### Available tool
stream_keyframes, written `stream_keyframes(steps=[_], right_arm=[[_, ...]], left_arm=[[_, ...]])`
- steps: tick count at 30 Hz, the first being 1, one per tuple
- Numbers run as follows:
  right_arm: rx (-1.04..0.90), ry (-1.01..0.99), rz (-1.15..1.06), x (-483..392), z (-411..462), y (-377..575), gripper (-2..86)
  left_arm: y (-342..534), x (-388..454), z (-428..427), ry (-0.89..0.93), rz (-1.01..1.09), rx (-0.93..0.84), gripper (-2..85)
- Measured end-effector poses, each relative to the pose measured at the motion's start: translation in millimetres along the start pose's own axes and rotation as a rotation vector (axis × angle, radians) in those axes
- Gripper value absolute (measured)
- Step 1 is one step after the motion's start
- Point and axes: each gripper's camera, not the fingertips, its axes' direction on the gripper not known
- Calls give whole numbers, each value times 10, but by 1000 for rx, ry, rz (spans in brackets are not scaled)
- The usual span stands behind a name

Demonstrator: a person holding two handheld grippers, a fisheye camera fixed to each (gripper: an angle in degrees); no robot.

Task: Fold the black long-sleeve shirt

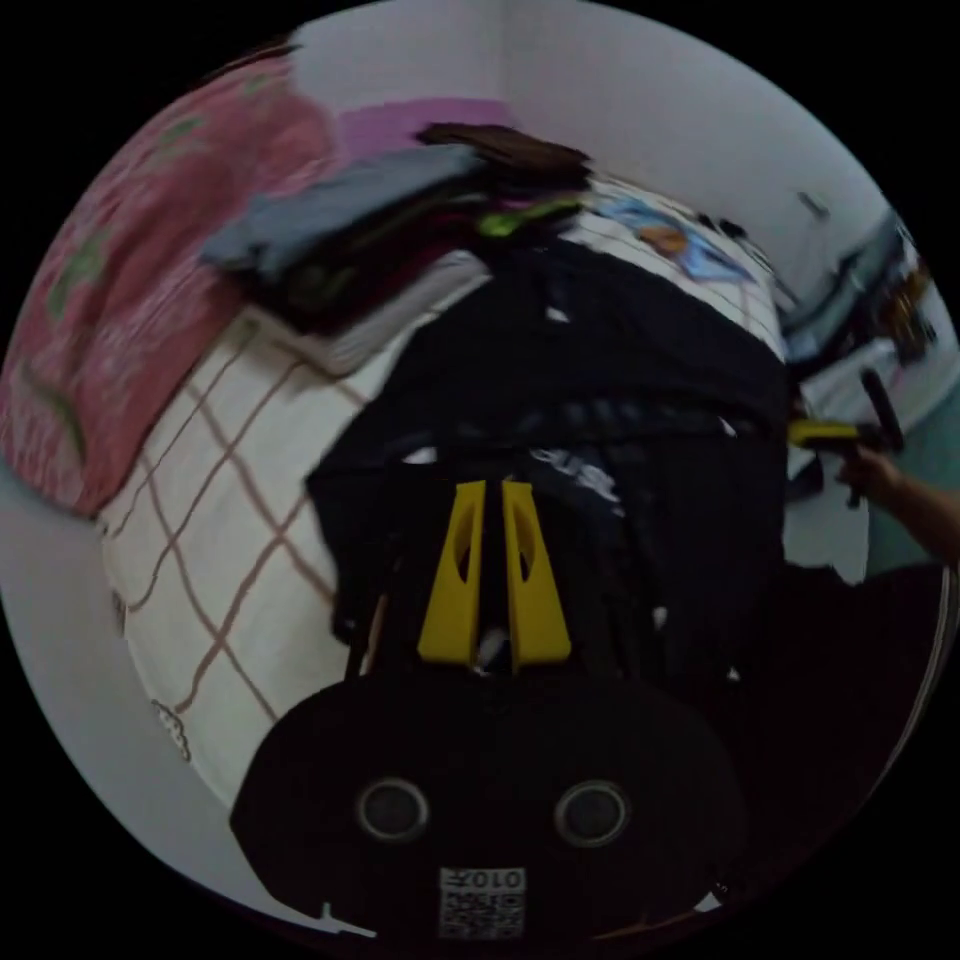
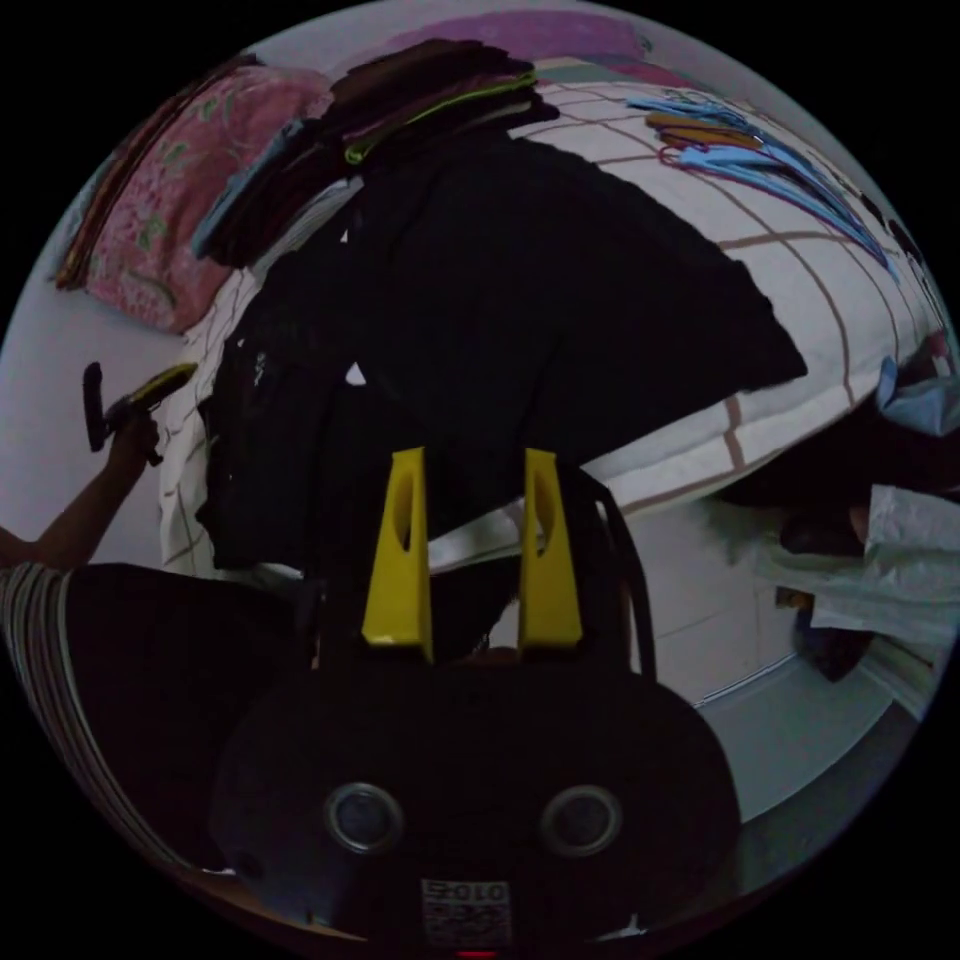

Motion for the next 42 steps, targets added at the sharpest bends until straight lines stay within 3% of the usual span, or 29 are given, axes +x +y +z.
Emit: stream_keyframes(steps=[6, 14, 17, 28, 34, 42], right_arm=[[-12, 104, -86, -101, 93, 22, 82], [57, -91, -31, 24, -72, 111, 51], [81, -130, -21, 76, -137, 143, 51], [71, -175, -36, -51, -77, 182, 52], [103, -180, -25, -214, -98, 313, 51], [-91, -111, -45, -611, 488, 371, 50]], left_arm=[[-437, 1090, 53, -65, 356, -33, 28], [-1131, 2377, 253, -62, 833, -9, 42], [-1244, 2686, 347, -71, 916, -22, 38], [-1552, 2947, 480, -18, 866, -122, 3], [-1616, 2914, 187, 12, 812, -60, 1], [-1238, 3044, 489, 18, 856, -165, 28]])
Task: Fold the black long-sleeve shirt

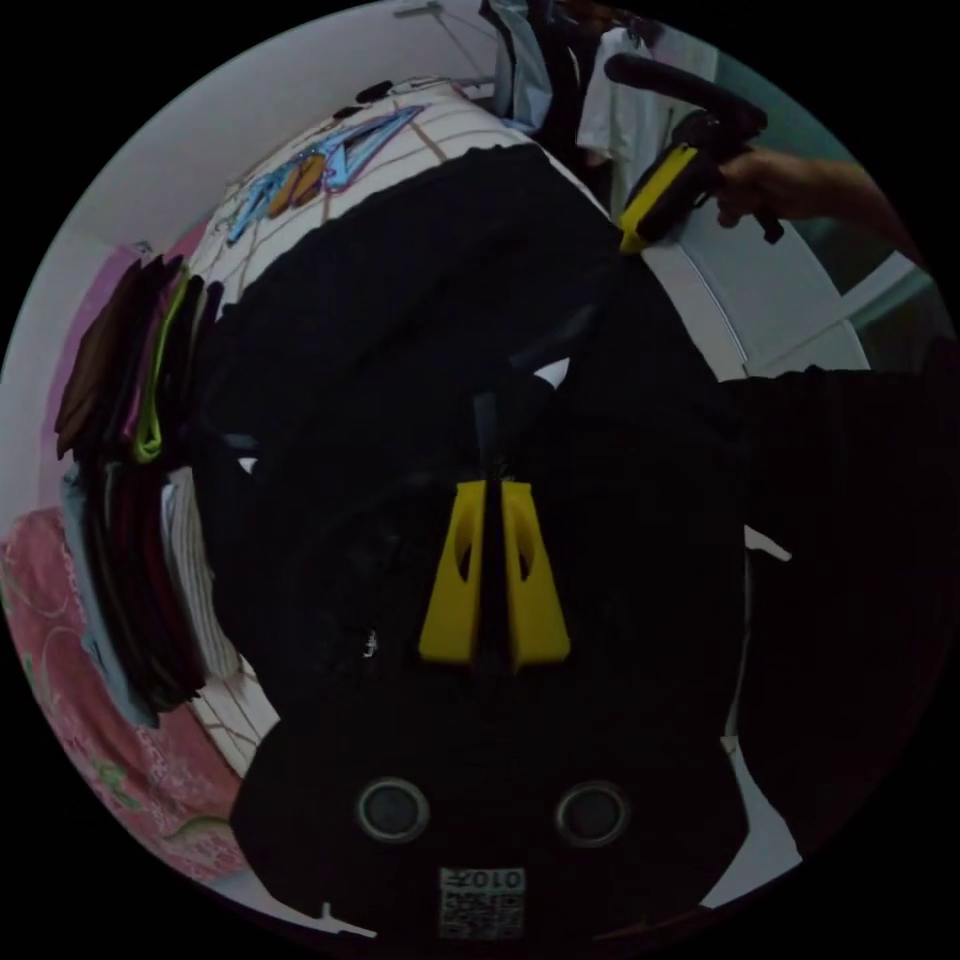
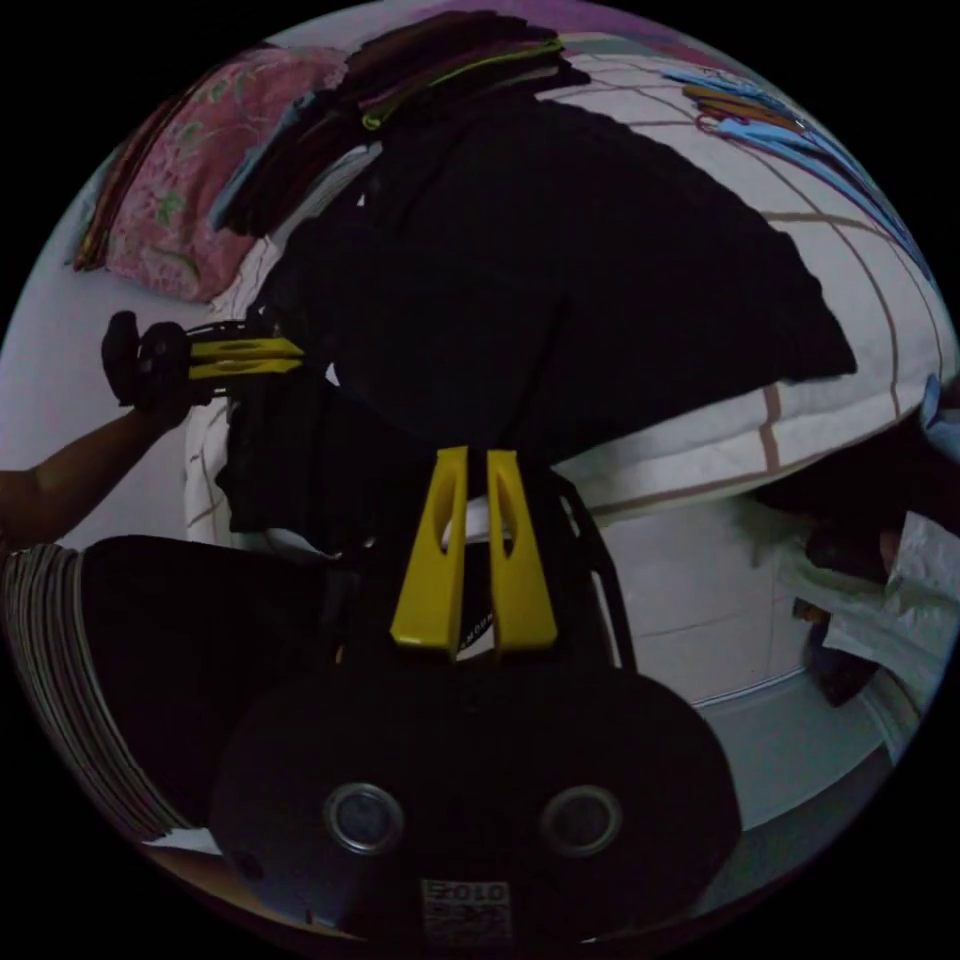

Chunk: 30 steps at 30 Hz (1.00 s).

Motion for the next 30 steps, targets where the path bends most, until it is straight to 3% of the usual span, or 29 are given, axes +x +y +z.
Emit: stream_keyframes(steps=[4, 7, 12, 16, 21, 24, 27, 30], right_arm=[[54, 11, 31, -172, -11, 71, 47], [151, 91, 70, -329, -138, 142, 48], [315, 166, 15, -754, -193, 3, 59], [244, 151, -50, -1125, 150, -311, 64], [113, 154, -26, -1398, 562, -510, 68], [117, 201, -35, -1659, 542, -574, 74], [213, 251, -114, -2117, 389, -596, 80], [223, 223, -260, -2725, 414, -653, 86]], left_arm=[[158, 13, -98, 59, -68, 41, 54], [468, -49, -188, -18, -191, 94, 64], [982, -354, 34, -94, -397, 7, 75], [1196, -572, 234, -97, -472, -23, 77], [1420, -635, 665, 38, -515, -63, 70], [1716, -692, 693, 88, -589, -14, 69], [2186, -656, 502, 11, -655, 68, 68], [2864, -540, 368, -37, -766, 34, 74]])
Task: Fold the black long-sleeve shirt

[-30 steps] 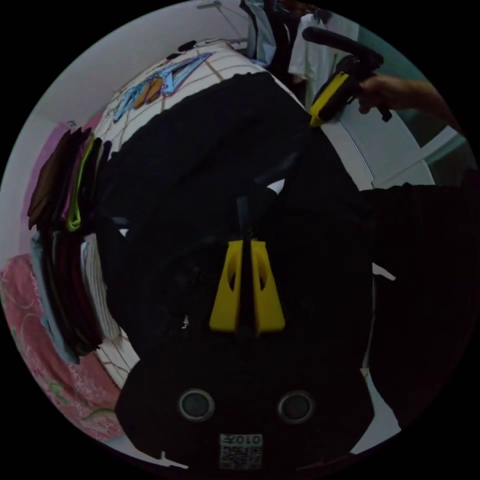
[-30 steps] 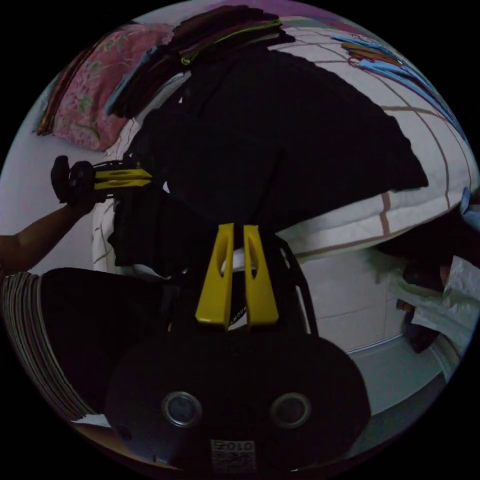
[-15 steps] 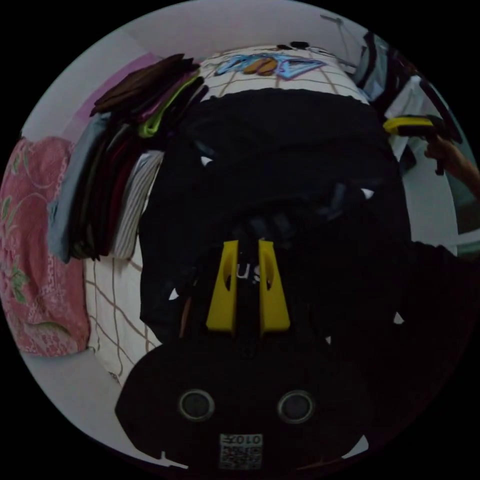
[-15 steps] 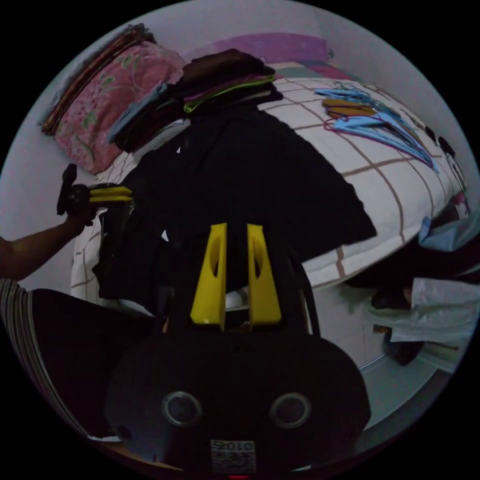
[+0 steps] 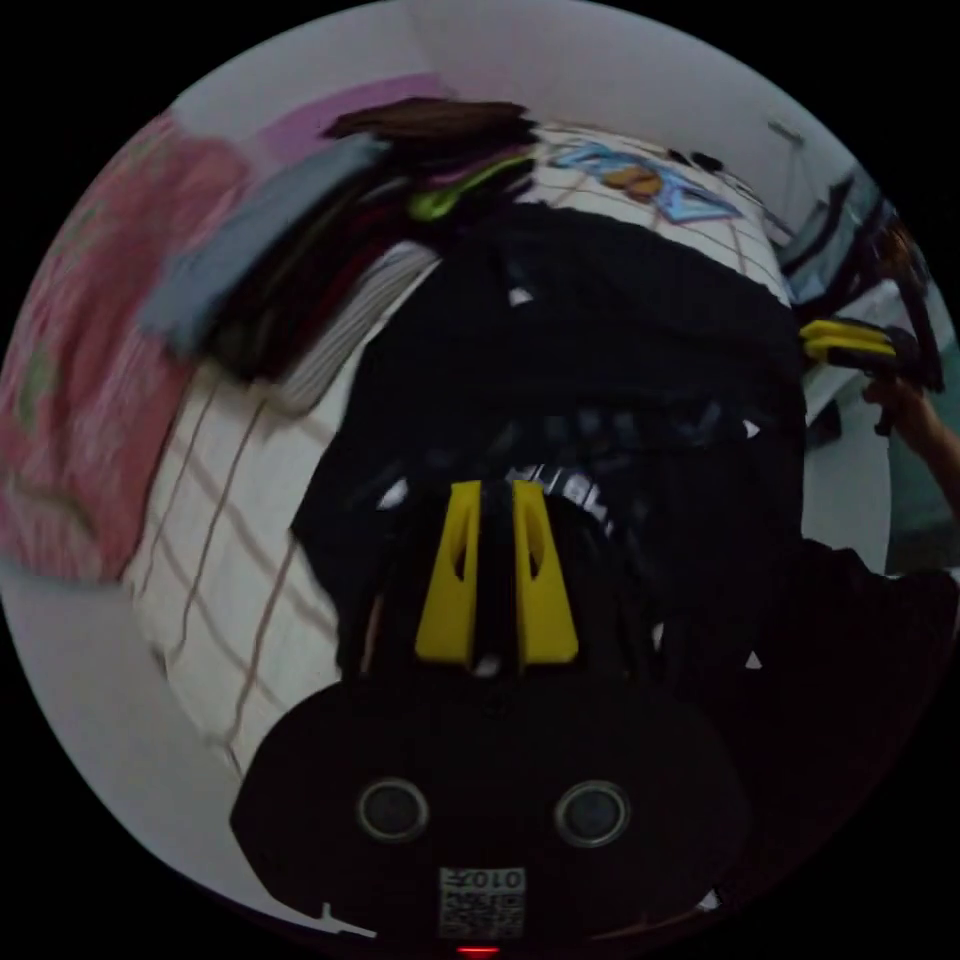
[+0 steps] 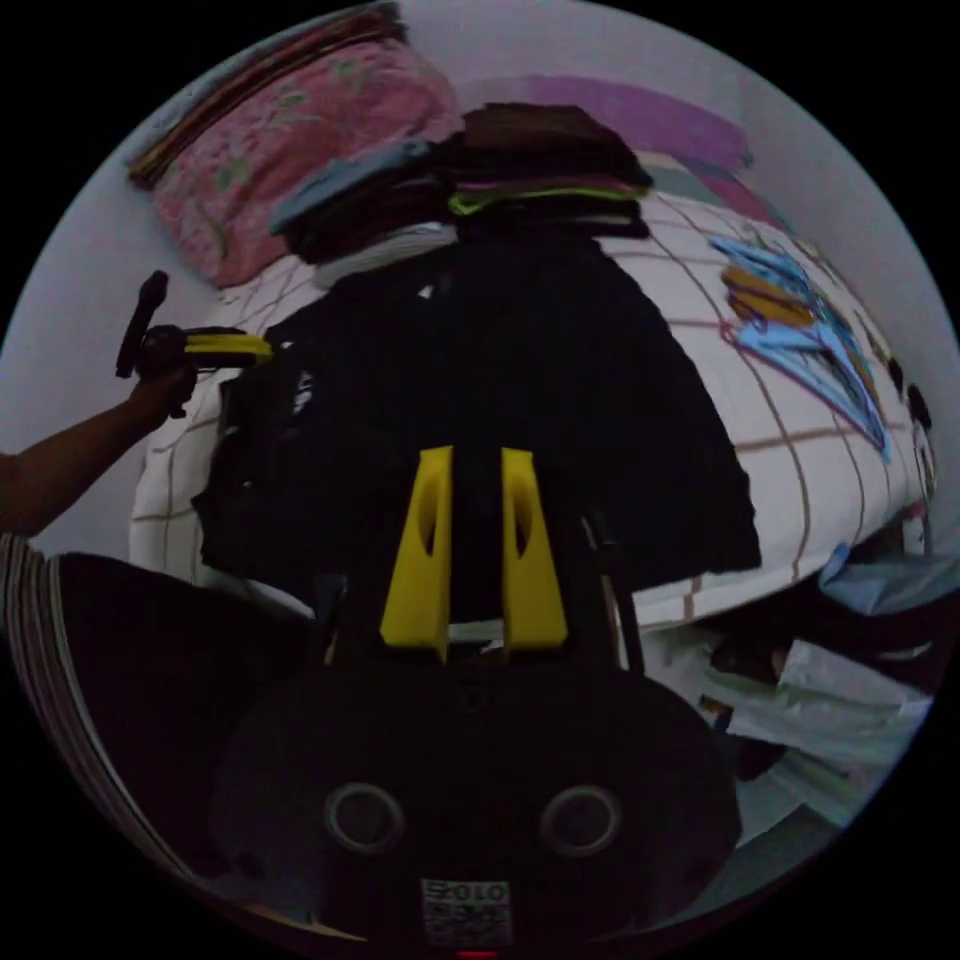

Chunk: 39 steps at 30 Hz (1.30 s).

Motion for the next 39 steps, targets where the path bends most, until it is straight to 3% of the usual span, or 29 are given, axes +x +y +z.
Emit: stream_keyframes(steps=[8, 14, 18, 23, 33, 39], right_arm=[[-105, -207, -397, -1837, 436, -458, 97], [-293, -338, -632, -3116, 894, -645, 104], [-362, -301, -746, -3749, 1174, -708, 106], [-398, -227, -749, -4204, 1413, -822, 110], [-316, -150, -551, -4859, 1589, -1149, 129], [-281, -97, -473, -5053, 1702, -1406, 89]], left_arm=[[2067, -504, 172, 147, -364, -114, 87], [2859, -468, 634, 341, -476, -107, 92], [3060, -611, 940, 398, -523, -101, 89], [3338, -913, 1275, 508, -579, -31, 68], [3529, -1428, 1417, 638, -708, 60, 20], [3498, -1597, 1602, 719, -747, 85, 22]])
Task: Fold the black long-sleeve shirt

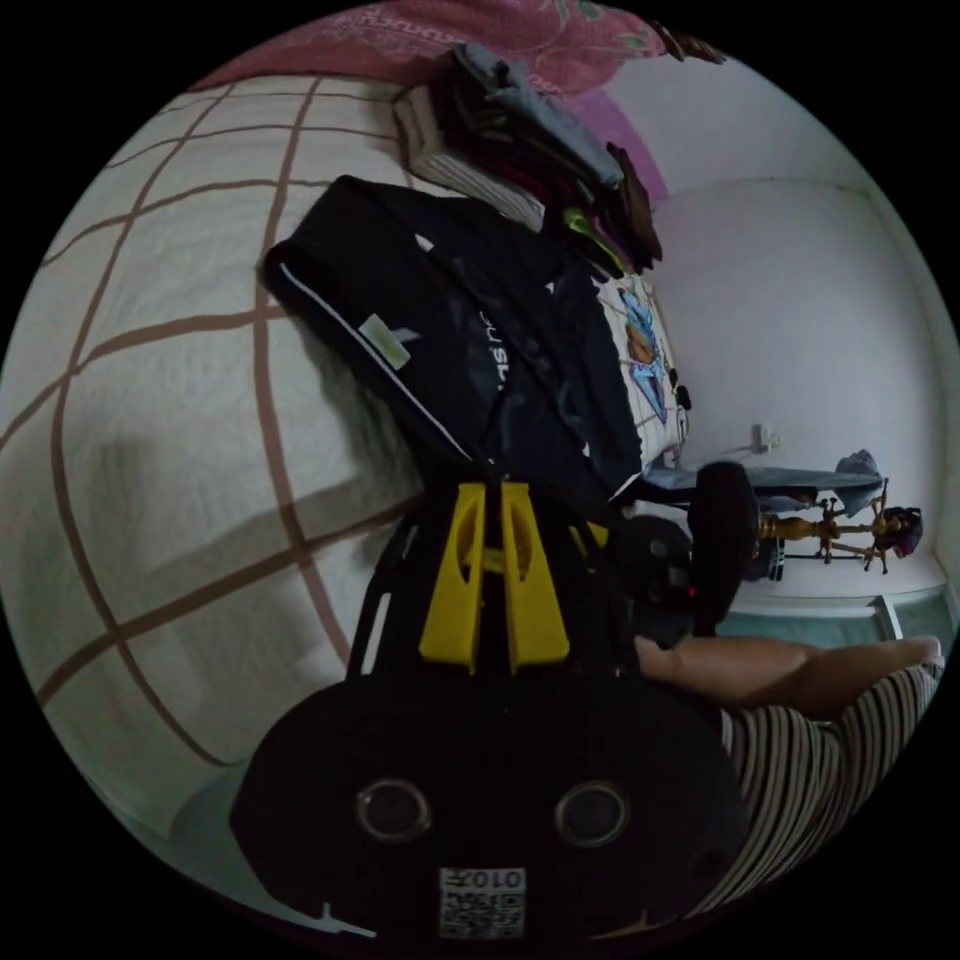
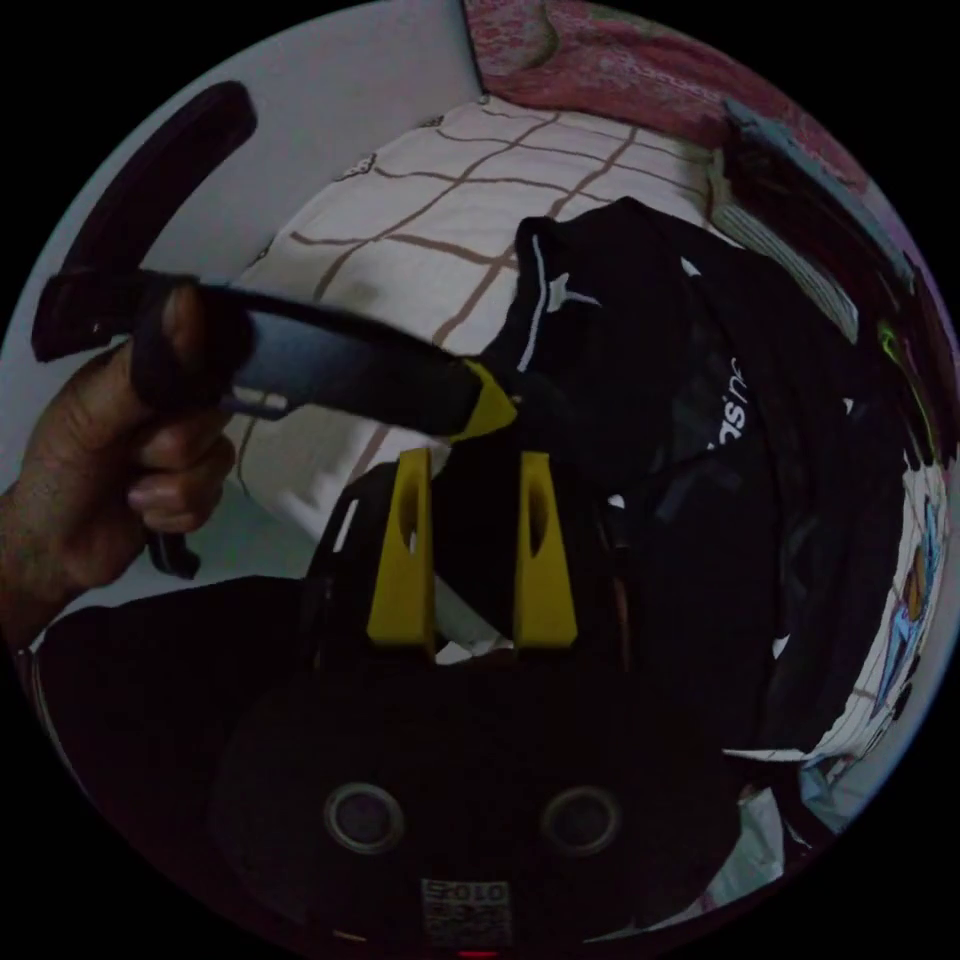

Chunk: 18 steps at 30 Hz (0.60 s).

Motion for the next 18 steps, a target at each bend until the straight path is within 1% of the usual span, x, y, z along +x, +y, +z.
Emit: stream_keyframes(steps=[1, 4, 6, 8, 9, 11, 13, 16, 18], right_arm=[[4, -1, 29, 39, -7, -43, 69], [46, -12, 78, 134, -73, -99, 48], [44, -22, 78, 162, -113, -140, 44], [52, -38, 60, 168, -165, -180, 42], [57, -55, 36, 164, -202, -214, 41], [68, -72, 7, 157, -274, -258, 41], [72, -58, -27, 147, -372, -304, 41], [56, -59, -43, 165, -423, -349, 41], [45, -69, -49, 182, -423, -384, 41]], left_arm=[[-29, -45, 3, 10, 6, 1, 24], [-105, -166, -45, 30, 55, 11, 34], [-146, -237, -129, -18, 106, 29, 43], [-200, -424, -260, -125, 120, 59, 60], [-221, -503, -286, -133, 105, 64, 66], [-348, -912, -370, -64, -6, 86, 87], [-471, -1197, -444, -37, -104, 136, 100], [-803, -1460, -516, -63, -186, 205, 116], [-1082, -1520, -504, -83, -203, 211, 125]])
